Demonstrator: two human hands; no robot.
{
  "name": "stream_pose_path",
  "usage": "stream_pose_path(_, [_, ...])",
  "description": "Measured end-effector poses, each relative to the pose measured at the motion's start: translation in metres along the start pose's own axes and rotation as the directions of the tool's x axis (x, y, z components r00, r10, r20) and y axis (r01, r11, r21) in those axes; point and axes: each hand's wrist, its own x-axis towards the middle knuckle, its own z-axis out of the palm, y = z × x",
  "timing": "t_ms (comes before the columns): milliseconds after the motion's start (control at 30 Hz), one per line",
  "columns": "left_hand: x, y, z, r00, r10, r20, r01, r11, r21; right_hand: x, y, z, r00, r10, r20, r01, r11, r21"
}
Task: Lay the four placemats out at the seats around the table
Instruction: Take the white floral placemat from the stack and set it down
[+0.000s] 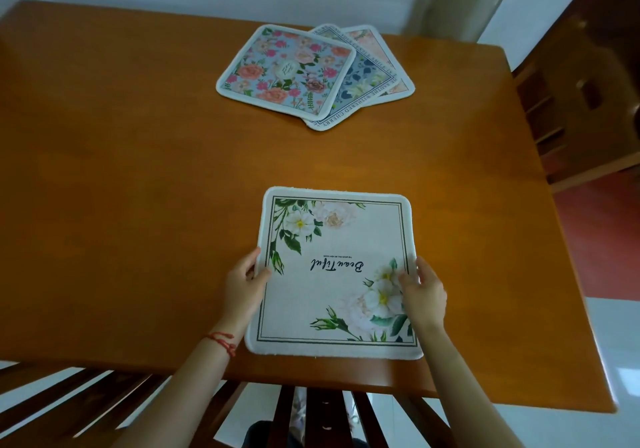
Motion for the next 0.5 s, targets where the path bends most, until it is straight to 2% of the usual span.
stream_pose_path(133, [-0.014, -0.010, 0.008, 0.993, -0.090, -0.079, 0.081, 0.992, -0.101, 0.015, -0.020, 0.001, 0.999, -0.025, 0.023, 0.025, 0.999, -0.034])
stream_pose_path(233, [-0.027, -0.014, 0.014, 0.988, -0.127, -0.087, 0.110, 0.978, -0.178, 0.028, -0.035, -0.001, 0.998, -0.045, 0.046, 0.048, 0.997, -0.062])
stream_pose_path(400, [-0.043, -0.019, 0.023, 0.979, -0.159, -0.126, 0.140, 0.979, -0.149, 0.052, -0.050, -0.001, 0.989, -0.038, 0.142, 0.045, 0.998, -0.048])
stream_pose_path(500, [-0.057, -0.022, 0.029, 0.986, -0.120, -0.116, 0.110, 0.990, -0.087, 0.066, -0.051, 0.001, 0.980, -0.034, 0.194, 0.041, 0.999, -0.032])
